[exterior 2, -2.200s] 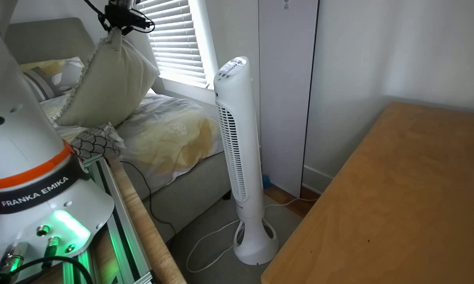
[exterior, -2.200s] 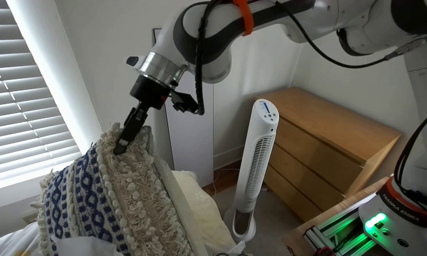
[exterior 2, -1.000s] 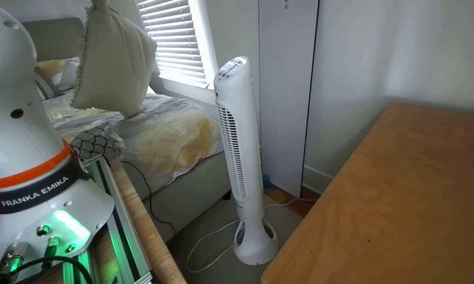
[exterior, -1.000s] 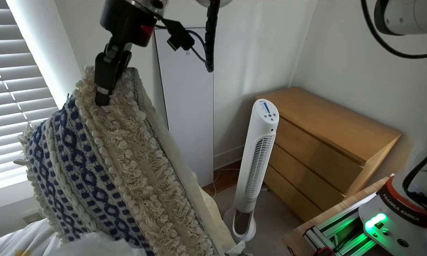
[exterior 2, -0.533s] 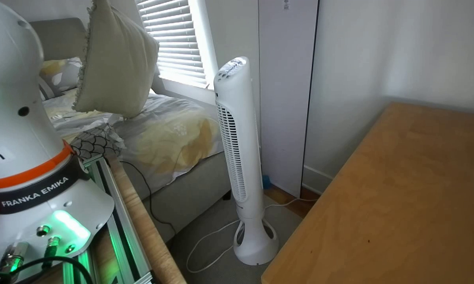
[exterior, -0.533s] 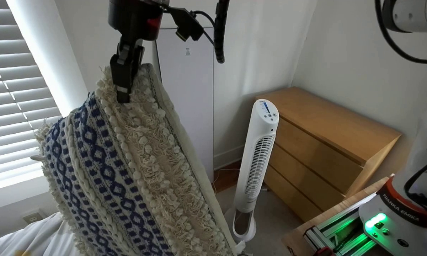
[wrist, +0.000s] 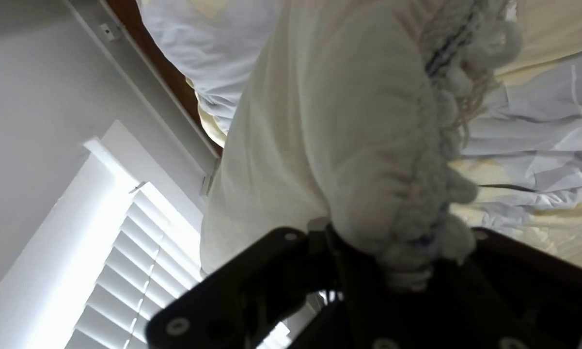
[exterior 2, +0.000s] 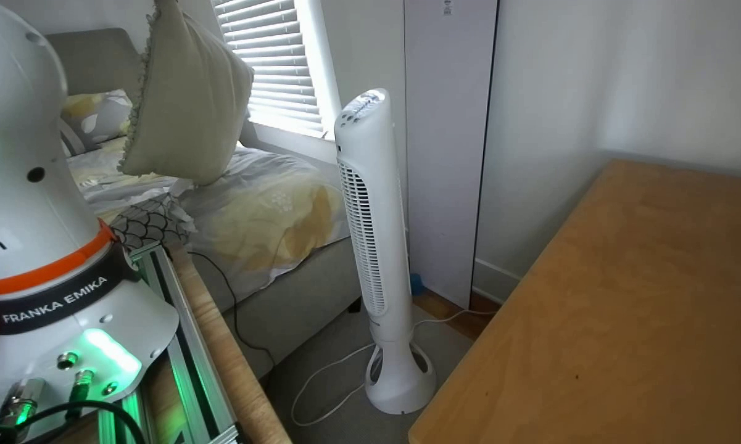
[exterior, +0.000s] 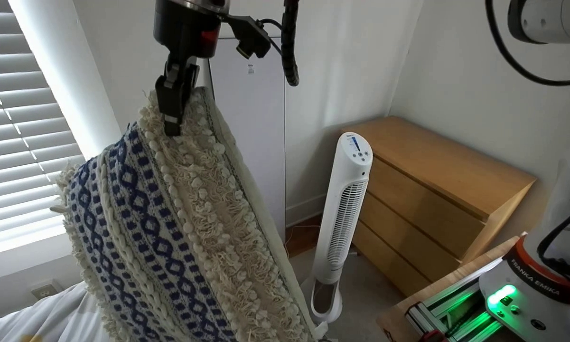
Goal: Move the pillow from the bed to the table
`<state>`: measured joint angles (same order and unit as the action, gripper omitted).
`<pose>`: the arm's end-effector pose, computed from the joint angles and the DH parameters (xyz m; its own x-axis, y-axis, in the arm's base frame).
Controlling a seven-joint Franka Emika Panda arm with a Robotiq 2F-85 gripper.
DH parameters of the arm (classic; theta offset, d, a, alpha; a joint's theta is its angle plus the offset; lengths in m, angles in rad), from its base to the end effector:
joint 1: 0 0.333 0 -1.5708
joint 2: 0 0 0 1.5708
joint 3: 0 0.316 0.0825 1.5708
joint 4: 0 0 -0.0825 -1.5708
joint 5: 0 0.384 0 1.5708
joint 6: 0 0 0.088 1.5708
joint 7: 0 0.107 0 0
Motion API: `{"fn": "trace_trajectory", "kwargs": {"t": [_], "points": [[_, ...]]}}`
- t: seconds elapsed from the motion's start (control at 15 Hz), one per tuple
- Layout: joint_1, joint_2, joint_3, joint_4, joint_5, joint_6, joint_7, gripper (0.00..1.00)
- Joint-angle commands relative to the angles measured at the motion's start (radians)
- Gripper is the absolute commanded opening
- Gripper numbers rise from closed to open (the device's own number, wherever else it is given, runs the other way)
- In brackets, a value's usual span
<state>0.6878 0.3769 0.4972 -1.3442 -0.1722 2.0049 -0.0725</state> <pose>0.3264 0.6103 0.5671 0.3000 0.8982 0.3213 0.9464 -0.3226 0.0181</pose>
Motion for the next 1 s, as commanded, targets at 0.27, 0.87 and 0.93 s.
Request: {"fn": "trace_trajectory", "kwargs": {"t": [0.27,0.87,0.93], "points": [[-0.067,-0.195,-0.001,-0.026,0.048,-0.018,0.083,0.04],[-0.123,-0.52,-0.054,-0.097,0.024,-0.146,0.218,0.04],[-0.133,-0.564,-0.07,-0.116,0.031,-0.169,0.202,0.04]]}}
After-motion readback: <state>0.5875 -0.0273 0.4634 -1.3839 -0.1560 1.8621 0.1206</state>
